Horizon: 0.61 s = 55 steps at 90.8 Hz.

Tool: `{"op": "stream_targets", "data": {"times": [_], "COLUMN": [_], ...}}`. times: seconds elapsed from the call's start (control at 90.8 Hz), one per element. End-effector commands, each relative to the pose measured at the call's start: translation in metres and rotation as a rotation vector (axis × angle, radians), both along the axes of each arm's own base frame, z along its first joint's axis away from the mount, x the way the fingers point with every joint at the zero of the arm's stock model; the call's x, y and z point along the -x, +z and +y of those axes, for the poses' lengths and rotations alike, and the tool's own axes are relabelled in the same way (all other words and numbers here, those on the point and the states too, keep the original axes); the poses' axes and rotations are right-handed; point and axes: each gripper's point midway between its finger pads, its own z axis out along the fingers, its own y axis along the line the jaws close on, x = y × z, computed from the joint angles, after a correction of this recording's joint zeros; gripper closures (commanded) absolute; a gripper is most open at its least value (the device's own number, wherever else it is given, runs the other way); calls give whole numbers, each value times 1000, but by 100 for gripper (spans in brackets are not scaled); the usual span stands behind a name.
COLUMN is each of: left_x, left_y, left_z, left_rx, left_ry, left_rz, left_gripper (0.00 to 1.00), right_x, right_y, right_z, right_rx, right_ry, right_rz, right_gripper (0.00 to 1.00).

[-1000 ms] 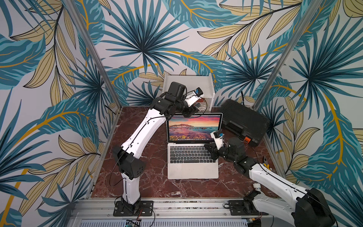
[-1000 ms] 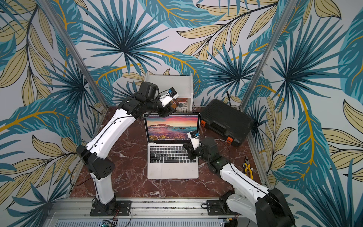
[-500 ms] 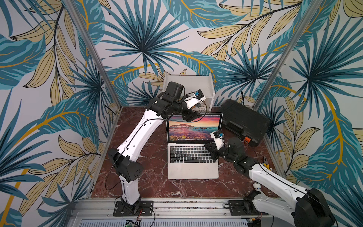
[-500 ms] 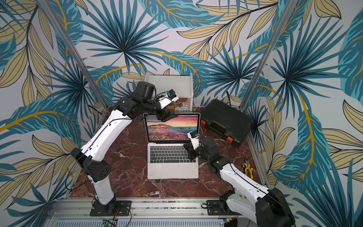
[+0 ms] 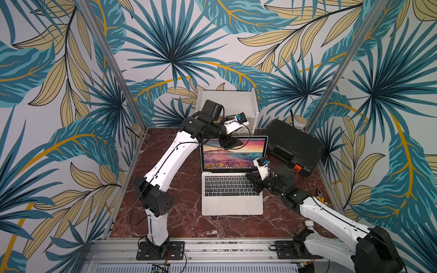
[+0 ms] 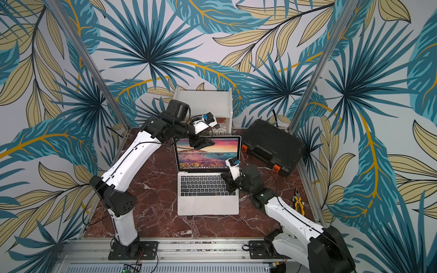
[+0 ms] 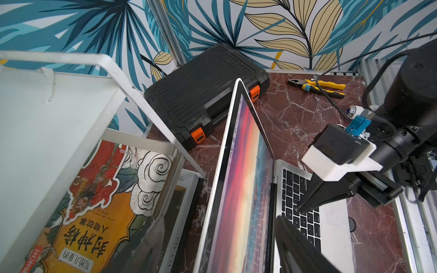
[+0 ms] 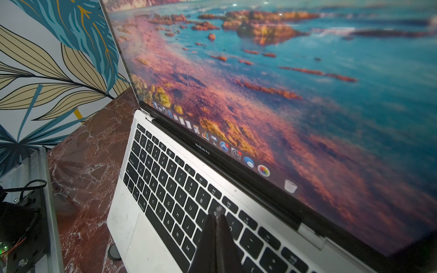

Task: Close the laptop lid and set it aside
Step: Close the lid of the laptop.

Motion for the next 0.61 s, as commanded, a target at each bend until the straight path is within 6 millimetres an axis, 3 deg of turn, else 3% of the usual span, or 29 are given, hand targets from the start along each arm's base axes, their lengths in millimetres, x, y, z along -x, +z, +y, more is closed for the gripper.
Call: {"op": "stream_targets", "data": {"times": [0.0,0.595], "left_x": [-3,36], "left_y": [-2,-10], "left_z": [-2,-16], "left_rx": [-14,-24], "left_ry": [-10,-79], "left_rz": [-3,37], "left_gripper": [23,44], "right_x": [5,3], "right_y": [8,11], "right_z": [1,-5], "right_rx": [-8,5], "right_ry": [23,-9], "right_rz": [-22,-44], "right_gripper": [99,99]}}
